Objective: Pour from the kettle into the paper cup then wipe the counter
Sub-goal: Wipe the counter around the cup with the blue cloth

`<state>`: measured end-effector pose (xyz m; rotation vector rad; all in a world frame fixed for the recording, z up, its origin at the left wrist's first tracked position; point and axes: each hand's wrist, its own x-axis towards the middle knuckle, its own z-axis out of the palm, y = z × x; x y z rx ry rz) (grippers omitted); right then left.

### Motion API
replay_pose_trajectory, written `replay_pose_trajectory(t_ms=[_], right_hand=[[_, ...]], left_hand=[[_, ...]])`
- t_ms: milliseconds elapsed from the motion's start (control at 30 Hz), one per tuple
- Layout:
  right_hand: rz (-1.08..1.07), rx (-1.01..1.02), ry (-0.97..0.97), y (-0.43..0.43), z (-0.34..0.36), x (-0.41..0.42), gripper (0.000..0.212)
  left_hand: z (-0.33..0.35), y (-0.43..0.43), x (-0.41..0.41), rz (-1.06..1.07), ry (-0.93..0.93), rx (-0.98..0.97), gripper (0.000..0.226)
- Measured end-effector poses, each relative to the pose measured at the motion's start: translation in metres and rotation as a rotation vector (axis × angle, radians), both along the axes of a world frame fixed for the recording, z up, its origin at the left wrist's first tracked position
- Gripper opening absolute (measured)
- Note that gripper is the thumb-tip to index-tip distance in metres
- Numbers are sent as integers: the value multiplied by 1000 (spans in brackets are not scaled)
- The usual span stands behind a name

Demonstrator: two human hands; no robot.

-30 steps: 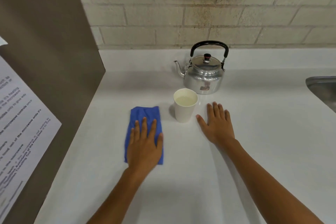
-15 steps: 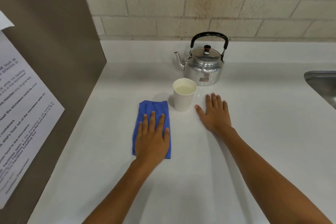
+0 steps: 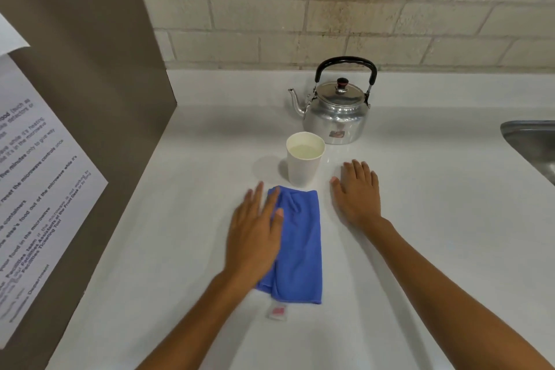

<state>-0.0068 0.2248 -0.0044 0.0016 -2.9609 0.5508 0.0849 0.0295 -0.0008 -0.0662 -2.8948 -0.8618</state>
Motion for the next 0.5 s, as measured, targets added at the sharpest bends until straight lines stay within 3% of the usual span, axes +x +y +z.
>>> replay_pose_trajectory(t_ms=[100, 233, 367, 500], right_hand=[[87, -107, 199, -29, 17, 45, 19], [271, -90, 263, -80, 25, 94, 10], [250, 87, -76, -113, 9, 106, 50], [252, 207, -113, -111, -2, 115, 58]], left_hand=[[0, -37, -30, 65, -32, -47, 47], [-15, -48, -52, 58, -125, -214, 49], [-27, -48, -57, 57, -136, -321, 51], [-30, -49, -57, 63, -129, -347, 52]])
